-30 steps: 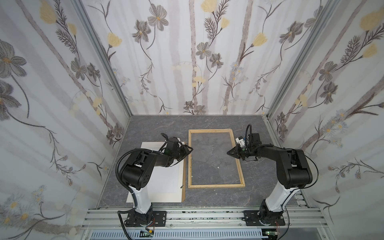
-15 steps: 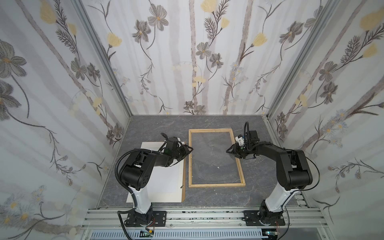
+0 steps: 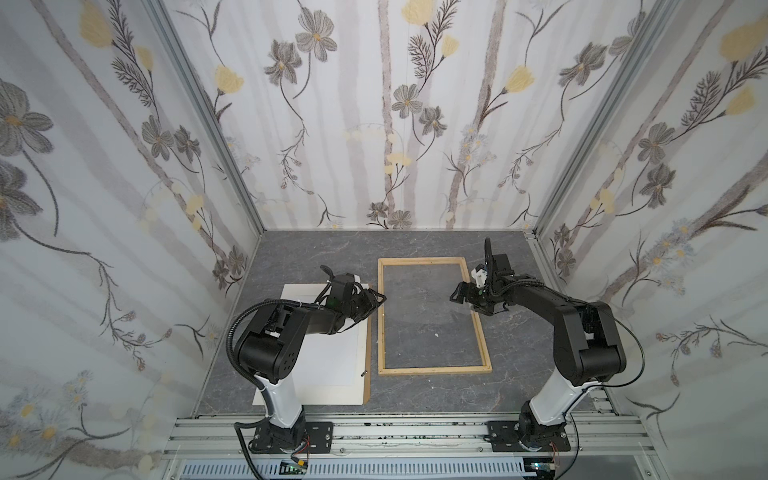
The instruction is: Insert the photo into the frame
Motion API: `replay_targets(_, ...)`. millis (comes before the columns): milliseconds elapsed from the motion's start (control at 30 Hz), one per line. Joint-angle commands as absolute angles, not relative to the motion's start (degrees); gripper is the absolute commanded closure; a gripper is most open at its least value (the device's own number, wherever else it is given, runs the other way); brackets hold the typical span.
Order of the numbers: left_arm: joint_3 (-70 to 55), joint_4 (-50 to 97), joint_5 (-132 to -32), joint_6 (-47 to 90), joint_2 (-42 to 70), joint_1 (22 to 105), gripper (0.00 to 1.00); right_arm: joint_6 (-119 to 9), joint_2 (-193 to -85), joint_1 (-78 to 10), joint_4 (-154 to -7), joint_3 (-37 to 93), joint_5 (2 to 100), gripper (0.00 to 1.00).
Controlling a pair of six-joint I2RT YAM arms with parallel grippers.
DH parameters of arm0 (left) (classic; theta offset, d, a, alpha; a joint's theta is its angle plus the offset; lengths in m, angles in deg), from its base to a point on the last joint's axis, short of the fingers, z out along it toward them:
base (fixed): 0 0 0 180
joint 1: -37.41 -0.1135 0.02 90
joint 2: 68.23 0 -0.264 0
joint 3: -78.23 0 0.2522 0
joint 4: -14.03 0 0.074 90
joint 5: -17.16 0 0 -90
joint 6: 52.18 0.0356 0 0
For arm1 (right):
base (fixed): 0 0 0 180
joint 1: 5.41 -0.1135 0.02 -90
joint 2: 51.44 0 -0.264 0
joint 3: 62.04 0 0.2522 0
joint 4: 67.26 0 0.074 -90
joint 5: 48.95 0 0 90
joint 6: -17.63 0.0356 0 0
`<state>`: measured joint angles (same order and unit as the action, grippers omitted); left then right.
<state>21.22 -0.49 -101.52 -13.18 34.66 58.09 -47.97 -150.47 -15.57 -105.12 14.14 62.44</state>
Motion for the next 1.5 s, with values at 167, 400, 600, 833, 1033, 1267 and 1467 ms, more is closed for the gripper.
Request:
replay_targets(167, 21.9, -2.0, -101.9, -13.2, 33.7, 57.6, 0.47, -48.8, -149.6, -16.5, -109.6, 16.4, 54.3, 0.04)
replay_targets(400, 22.0, -2.3, -102.1, -13.2, 34.1, 57.6, 0.47, -48.8, -149.5, -16.8, -109.8, 16.6, 54.3, 0.04)
replay_targets(600, 22.1, -2.4, -102.1, -13.4, 34.1, 57.6, 0.47, -48.4, -147.1, -18.7, -111.1, 16.4, 54.7, 0.04)
replay_targets(833, 22.3, -2.7, -102.3, -13.5, 34.6, 57.7, 0.46, -47.9, -143.4, -20.0, -111.4, 13.1, 53.3, 0.03)
replay_targets(1033, 22.2, -2.0, -101.4, -13.2, 34.5, 58.7, 0.46, -48.1, -144.6, -19.8, -109.4, 10.8, 53.6, 0.03)
replay_targets(1267, 22.7, -1.9, -101.1, -13.3, 34.6, 59.5, 0.46, -48.2, -146.3, -19.8, -107.8, 11.6, 55.1, 0.03)
replay_targets(1467, 22.4, -2.0, -101.1, -13.5, 35.1, 60.1, 0.46, -48.1, -147.7, -19.4, -108.1, 12.9, 51.3, 0.04)
